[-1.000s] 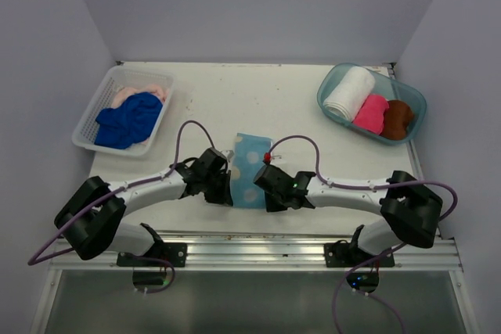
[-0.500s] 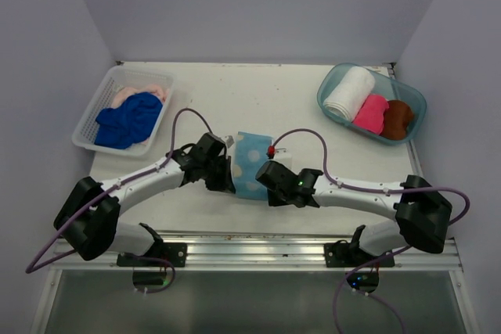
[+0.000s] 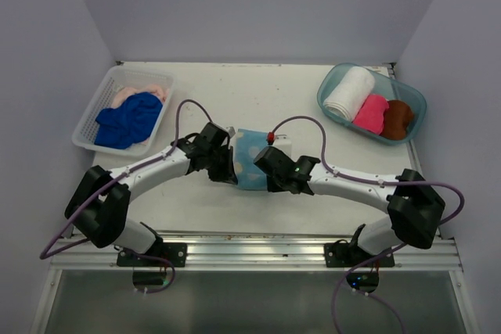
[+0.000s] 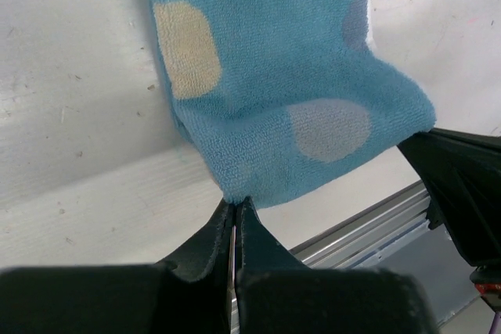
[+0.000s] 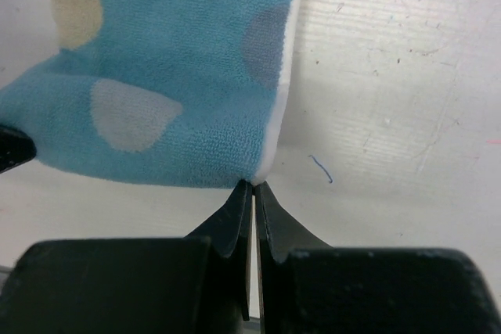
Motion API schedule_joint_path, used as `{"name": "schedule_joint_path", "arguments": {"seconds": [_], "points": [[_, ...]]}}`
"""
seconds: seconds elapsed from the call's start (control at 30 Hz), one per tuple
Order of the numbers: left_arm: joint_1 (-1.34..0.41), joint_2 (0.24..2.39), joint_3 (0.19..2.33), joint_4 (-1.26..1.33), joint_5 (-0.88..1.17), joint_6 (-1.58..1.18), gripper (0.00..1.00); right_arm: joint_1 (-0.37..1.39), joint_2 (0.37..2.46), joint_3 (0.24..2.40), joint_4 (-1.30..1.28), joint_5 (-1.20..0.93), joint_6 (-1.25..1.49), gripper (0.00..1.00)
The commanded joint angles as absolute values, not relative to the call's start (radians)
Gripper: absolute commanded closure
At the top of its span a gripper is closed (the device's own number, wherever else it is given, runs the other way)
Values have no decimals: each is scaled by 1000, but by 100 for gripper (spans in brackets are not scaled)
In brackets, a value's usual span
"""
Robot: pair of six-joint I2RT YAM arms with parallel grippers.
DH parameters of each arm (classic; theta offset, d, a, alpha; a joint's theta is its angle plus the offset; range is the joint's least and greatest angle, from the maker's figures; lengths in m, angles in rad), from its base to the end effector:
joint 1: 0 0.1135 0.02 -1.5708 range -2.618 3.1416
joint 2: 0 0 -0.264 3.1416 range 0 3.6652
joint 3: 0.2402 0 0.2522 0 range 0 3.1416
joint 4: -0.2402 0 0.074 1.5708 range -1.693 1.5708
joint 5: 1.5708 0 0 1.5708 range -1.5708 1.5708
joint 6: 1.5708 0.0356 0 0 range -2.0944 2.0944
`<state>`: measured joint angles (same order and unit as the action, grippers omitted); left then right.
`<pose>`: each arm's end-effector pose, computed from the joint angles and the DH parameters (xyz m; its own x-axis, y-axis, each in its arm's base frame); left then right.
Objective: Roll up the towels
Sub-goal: Roll the towel
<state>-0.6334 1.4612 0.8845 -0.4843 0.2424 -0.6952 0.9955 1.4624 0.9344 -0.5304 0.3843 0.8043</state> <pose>0.2224 -0.1739 0.1979 -0.9688 -0.0600 -0.2405 0.0631 0.8785 -0.4735 0.1667 0.2325 0.2111 -0.8172 -0.0328 -0.5754 -0.1285 0.9836 0.1265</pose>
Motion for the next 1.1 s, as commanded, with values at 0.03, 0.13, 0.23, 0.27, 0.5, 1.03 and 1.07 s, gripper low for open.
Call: {"name": "schedule_joint_path", "arguments": {"seconds": [0.03, 0.13, 0.23, 0.27, 0.5, 1.03, 1.07], "points": [[-615, 1496, 916, -459, 238, -681, 100, 959, 1508, 986, -509, 414, 747, 100], [-604, 1508, 931, -445, 232, -683, 100, 924, 1520, 988, -494, 400, 735, 100], [-594, 1509, 960, -445, 232, -677, 100, 897, 1520, 992, -486, 388, 723, 100], [-592, 1509, 982, -457, 232, -670, 100, 896, 1517, 1000, -489, 388, 719, 100], [-592, 1488, 973, -476, 276, -641, 100, 894, 1476, 991, -502, 361, 726, 100], [-595, 1270, 801, -546, 367, -649, 100, 1011, 1310, 837, -528, 299, 873, 100], [-595, 1273, 808, -549, 365, -649, 100, 1011, 1310, 847, -531, 313, 868, 100]]}}
